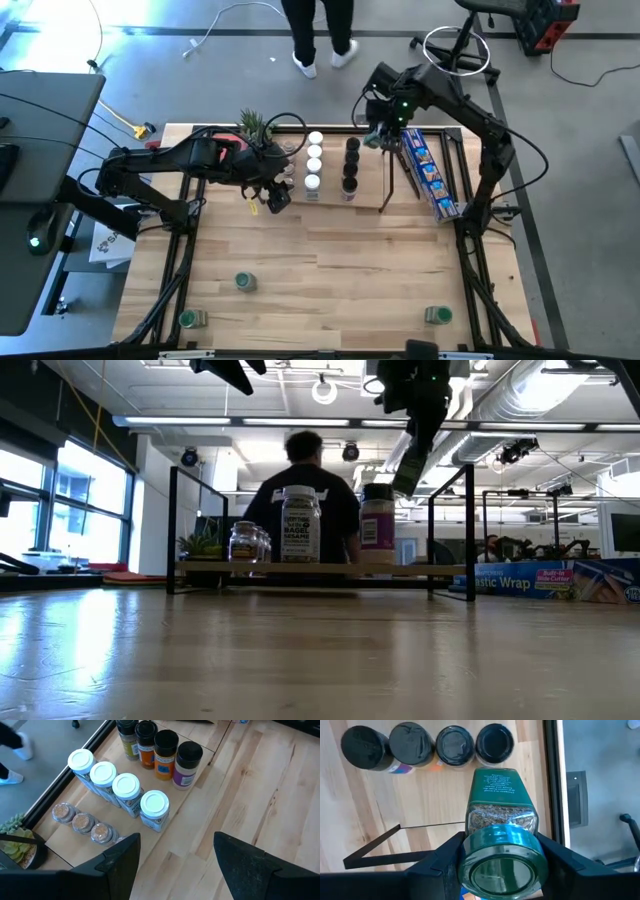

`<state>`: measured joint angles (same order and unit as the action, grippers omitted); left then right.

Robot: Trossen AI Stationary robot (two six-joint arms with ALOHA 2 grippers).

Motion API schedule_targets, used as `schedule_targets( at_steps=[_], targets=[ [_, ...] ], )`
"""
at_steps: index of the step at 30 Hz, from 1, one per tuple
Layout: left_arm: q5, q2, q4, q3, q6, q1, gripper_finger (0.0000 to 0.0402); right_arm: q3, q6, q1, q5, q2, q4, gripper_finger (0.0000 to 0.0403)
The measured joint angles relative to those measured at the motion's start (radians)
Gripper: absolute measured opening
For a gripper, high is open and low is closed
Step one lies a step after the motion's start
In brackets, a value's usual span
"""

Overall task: Shelf spices
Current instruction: Put the green seasoning bottle on the shelf

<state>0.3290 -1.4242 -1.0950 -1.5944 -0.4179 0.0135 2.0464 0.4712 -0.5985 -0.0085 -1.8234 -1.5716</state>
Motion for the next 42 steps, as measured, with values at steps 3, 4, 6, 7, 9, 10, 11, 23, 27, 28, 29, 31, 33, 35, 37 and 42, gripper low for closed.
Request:
schedule_targets(
  at_steps=[3, 4, 6, 7, 9, 10, 11, 23, 27, 28, 29, 31, 33, 35, 37, 42],
  targets=[
    [0.000, 0.000, 0.000, 0.000, 0.000, 0.000, 0.0245, 0.000, -0.026, -0.005, 0.001, 0.001, 0.000, 0.0184],
    [0.000, 0.000, 0.000, 0.000, 0.000, 0.000, 0.0245, -0.009, -0.026, -0.005, 0.001, 0.001, 0.006, 0.0184],
    [0.000, 0.000, 0.000, 0.000, 0.000, 0.000, 0.0245, -0.046, -0.015, -0.004, 0.001, 0.002, 0.001, 0.0184],
    [0.000, 0.000, 0.000, 0.000, 0.000, 0.000, 0.0245, -0.073, -0.011, -0.004, 0.002, 0.002, -0.001, 0.0184],
    [0.002, 0.000, 0.000, 0.000, 0.000, 0.000, 0.0245, -0.131, -0.006, -0.003, 0.018, 0.002, 0.001, 0.0184],
    [0.002, 0.000, 0.001, 0.000, 0.000, 0.000, 0.0245, -0.154, -0.003, -0.002, 0.021, 0.003, 0.005, 0.0184],
    [0.003, 0.000, 0.001, 0.000, 0.000, 0.000, 0.0245, -0.171, 0.001, -0.002, 0.023, 0.007, 0.010, 0.0184],
    [0.007, 0.000, 0.043, 0.000, 0.001, 0.000, 0.0245, -0.199, 0.073, -0.004, 0.080, 0.004, 0.008, 0.0184],
    [0.006, 0.000, 0.066, 0.000, 0.001, 0.000, 0.0245, -0.199, 0.084, -0.004, 0.079, -0.027, 0.011, 0.0184],
    [0.006, 0.000, 0.070, 0.000, 0.001, 0.000, 0.0245, -0.199, 0.083, -0.004, 0.079, -0.037, 0.012, 0.0184],
    [0.006, 0.000, 0.071, 0.000, 0.002, 0.000, 0.0245, -0.199, 0.084, -0.004, 0.079, -0.048, 0.012, 0.0184],
    [0.005, 0.000, 0.070, 0.000, 0.002, 0.000, 0.0245, -0.199, 0.084, -0.004, 0.079, -0.066, 0.012, 0.0184],
    [-0.001, 0.000, 0.070, 0.000, 0.002, 0.000, 0.0245, -0.199, 0.085, -0.004, 0.078, -0.085, 0.012, 0.0184],
    [-0.003, 0.000, 0.070, 0.000, 0.002, 0.000, 0.0245, -0.199, 0.087, -0.004, 0.076, -0.106, 0.015, 0.0184],
    [-0.004, 0.000, 0.070, 0.000, 0.008, 0.000, 0.0245, -0.199, 0.087, -0.004, 0.072, -0.122, 0.017, 0.0184],
    [-0.005, 0.000, 0.069, 0.000, 0.011, 0.000, 0.0245, -0.199, 0.087, -0.004, 0.061, -0.165, 0.025, 0.0184]
  ],
)
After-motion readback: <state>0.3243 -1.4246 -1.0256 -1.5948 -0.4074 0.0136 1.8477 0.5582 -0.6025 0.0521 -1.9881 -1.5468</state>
